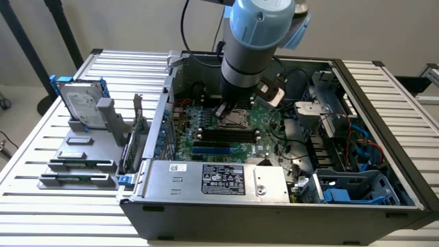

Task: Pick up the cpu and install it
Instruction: 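Install the first cpu locking lever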

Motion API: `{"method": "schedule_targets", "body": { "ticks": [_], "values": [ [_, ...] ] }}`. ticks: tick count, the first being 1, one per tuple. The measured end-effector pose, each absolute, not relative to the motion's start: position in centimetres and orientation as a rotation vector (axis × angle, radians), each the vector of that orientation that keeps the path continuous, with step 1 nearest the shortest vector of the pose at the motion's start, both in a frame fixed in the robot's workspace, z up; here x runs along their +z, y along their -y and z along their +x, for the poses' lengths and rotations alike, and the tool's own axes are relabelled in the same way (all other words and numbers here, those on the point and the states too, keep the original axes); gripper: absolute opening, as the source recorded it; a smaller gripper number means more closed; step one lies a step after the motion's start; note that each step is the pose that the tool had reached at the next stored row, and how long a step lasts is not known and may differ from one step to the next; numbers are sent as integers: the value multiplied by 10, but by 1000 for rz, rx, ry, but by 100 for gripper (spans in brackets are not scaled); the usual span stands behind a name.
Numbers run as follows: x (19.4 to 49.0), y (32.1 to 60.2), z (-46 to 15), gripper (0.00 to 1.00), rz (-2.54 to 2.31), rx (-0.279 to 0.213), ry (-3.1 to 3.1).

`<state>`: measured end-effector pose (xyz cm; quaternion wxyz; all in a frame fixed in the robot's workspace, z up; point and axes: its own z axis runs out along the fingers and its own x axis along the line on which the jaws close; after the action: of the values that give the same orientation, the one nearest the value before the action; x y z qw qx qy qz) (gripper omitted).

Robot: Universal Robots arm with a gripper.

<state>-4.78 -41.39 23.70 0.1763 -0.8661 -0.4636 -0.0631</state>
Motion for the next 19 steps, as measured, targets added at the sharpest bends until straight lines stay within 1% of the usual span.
{"method": "schedule_targets", "body": {
  "ticks": [12, 19],
  "values": [
    [241, 430, -59, 11, -2457, -175, 1314],
    [237, 431, -67, 11, -2456, -174, 1316]
  ]
}}
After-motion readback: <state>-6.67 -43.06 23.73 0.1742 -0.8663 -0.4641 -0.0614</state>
